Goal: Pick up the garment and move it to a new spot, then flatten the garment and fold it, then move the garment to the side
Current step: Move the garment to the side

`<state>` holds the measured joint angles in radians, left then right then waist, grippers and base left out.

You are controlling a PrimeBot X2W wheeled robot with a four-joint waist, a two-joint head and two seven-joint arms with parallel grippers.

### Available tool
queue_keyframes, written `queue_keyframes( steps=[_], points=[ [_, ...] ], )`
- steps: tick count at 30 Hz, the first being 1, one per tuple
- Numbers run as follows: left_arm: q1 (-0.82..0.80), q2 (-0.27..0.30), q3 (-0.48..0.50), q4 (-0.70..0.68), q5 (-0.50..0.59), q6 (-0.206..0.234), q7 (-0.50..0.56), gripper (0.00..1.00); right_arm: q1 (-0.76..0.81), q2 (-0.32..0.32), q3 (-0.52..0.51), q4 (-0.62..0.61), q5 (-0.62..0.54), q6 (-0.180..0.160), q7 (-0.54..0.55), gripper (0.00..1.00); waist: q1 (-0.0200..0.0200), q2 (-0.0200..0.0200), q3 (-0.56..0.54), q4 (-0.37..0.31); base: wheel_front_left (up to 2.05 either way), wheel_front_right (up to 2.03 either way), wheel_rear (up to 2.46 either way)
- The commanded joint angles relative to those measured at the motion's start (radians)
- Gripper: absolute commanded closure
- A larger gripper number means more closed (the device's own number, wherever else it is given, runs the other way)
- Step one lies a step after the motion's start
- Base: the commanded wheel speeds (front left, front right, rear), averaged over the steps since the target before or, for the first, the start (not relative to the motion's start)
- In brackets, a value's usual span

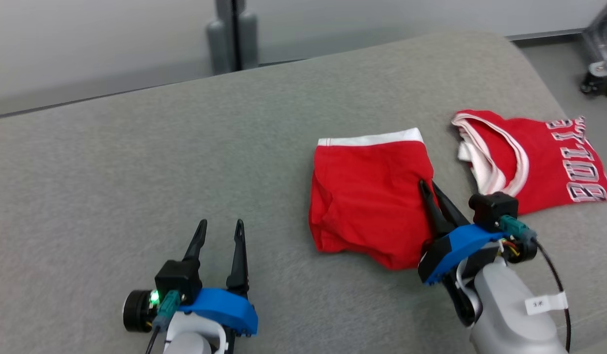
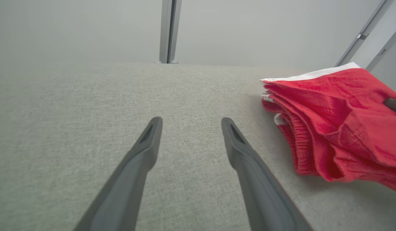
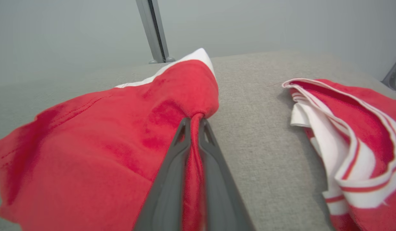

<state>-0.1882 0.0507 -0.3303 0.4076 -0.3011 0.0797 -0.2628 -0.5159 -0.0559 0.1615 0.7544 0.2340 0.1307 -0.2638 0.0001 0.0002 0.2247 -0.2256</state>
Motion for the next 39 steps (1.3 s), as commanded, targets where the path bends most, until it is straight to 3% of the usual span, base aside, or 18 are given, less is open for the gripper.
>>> queue_keyframes(
  steps=[1,9,15,20,26,32,38,39],
  points=[
    [-0.008,0.0,0.004,0.005,-0.003,-0.001,-0.002,0.0,0.019,0.001,0.018,-0.005,0.011,0.0,-0.001,1.0,-0.0001,-0.0002,-0.06,-0.109,0.0,0.0,0.0],
    [-0.03,0.0,-0.004,0.025,0.013,-0.021,-0.002,0.0,0.038,0.003,0.067,-0.014,0.043,0.0,-0.001,1.0,-0.0001,-0.0002,-0.041,-0.254,0.0,0.0,0.0],
    [-0.046,0.001,-0.013,0.038,0.016,-0.026,-0.002,0.0,0.038,0.002,0.09,-0.015,0.04,0.0,-0.001,1.0,-0.0001,-0.0002,-0.021,-0.276,0.0,0.0,0.0],
    [-0.049,0.0,-0.017,0.052,0.02,-0.027,-0.002,0.0,-0.024,-0.033,0.093,0.012,0.024,0.0,-0.001,1.0,-0.0001,-0.0002,0.004,-0.24,0.0,0.0,0.0],
    [-0.061,0.0,-0.005,0.059,0.037,-0.031,-0.002,0.0,-0.135,-0.14,0.082,0.061,-0.031,0.0,-0.001,1.0,-0.0001,-0.0002,0.035,-0.159,0.0,0.0,0.0],
    [-0.07,0.0,0.007,0.055,0.055,-0.034,-0.002,0.0,-0.231,-0.279,0.008,0.162,-0.115,0.0,-0.001,1.0,-0.0001,-0.0002,0.073,-0.073,0.0,0.0,0.0],
    [-0.079,0.0,0.011,0.047,0.064,-0.03,-0.002,0.0,-0.277,-0.368,-0.106,0.257,-0.214,0.0,-0.001,1.0,-0.0001,-0.0002,0.103,-0.023,0.0,0.0,0.0],
    [-0.082,0.0,0.012,0.047,0.067,-0.031,-0.002,0.0,-0.281,-0.378,-0.136,0.274,-0.233,0.0,-0.001,0.74,-0.0001,-0.0002,0.108,-0.016,0.0,0.0,0.0]
  ],
)
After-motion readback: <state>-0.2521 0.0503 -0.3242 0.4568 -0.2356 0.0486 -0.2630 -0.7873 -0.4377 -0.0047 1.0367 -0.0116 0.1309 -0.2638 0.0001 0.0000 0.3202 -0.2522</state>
